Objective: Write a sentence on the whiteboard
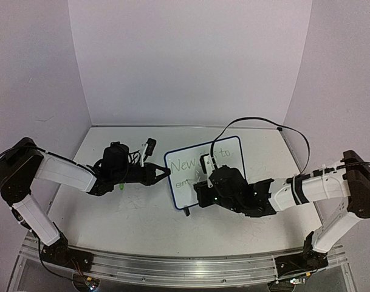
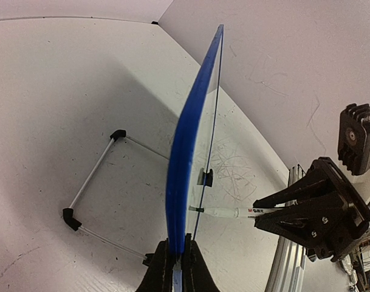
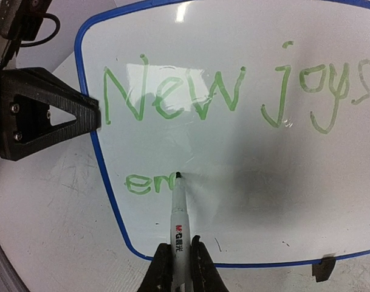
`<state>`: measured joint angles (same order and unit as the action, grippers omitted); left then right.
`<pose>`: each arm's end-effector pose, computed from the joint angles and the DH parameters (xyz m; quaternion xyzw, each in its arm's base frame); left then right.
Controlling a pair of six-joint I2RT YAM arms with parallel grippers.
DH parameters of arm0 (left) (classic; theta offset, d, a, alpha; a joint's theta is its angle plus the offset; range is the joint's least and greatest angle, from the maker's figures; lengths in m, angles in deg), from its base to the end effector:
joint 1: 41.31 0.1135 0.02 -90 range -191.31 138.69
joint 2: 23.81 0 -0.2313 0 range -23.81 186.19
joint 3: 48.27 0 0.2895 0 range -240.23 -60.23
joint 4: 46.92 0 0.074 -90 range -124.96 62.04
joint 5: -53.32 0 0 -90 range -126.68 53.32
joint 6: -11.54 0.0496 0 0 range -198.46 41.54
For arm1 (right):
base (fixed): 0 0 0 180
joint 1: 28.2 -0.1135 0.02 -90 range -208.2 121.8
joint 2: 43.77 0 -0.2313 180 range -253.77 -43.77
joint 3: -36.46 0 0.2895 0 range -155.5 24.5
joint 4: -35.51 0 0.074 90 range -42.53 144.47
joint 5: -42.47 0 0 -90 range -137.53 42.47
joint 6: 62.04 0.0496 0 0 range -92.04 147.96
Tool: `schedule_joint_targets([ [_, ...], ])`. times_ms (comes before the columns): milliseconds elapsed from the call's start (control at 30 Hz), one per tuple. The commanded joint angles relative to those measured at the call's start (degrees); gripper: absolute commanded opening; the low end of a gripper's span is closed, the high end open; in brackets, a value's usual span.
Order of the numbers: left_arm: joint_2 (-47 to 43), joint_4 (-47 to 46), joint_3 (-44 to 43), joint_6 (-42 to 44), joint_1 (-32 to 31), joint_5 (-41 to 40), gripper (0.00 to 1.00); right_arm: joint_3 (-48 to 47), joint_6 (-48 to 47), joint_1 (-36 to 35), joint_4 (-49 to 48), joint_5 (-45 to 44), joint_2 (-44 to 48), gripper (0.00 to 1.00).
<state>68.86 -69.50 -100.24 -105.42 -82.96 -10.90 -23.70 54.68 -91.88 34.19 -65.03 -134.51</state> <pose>0.2569 -0.2574 0.1189 0.2308 0.7660 -0.4717 0.3708 0.1810 0.3322 0.1382 -0.1974 0.8331 0.2621 0.4452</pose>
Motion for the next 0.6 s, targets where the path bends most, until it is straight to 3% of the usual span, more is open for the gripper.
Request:
schedule_joint_targets([
  [0, -0.96, 1.88, 0.22, 1.34, -0.54, 0.59, 0.0, 1.04, 1.37, 0.5, 1.86, -0.35, 1.04, 0.0],
  [567, -0.87, 2.11, 0.12, 1.29, -0.54, 0.33, 0.0, 1.74, 0.78, 0.13, 0.46, -0.17, 3.88, 0.0],
])
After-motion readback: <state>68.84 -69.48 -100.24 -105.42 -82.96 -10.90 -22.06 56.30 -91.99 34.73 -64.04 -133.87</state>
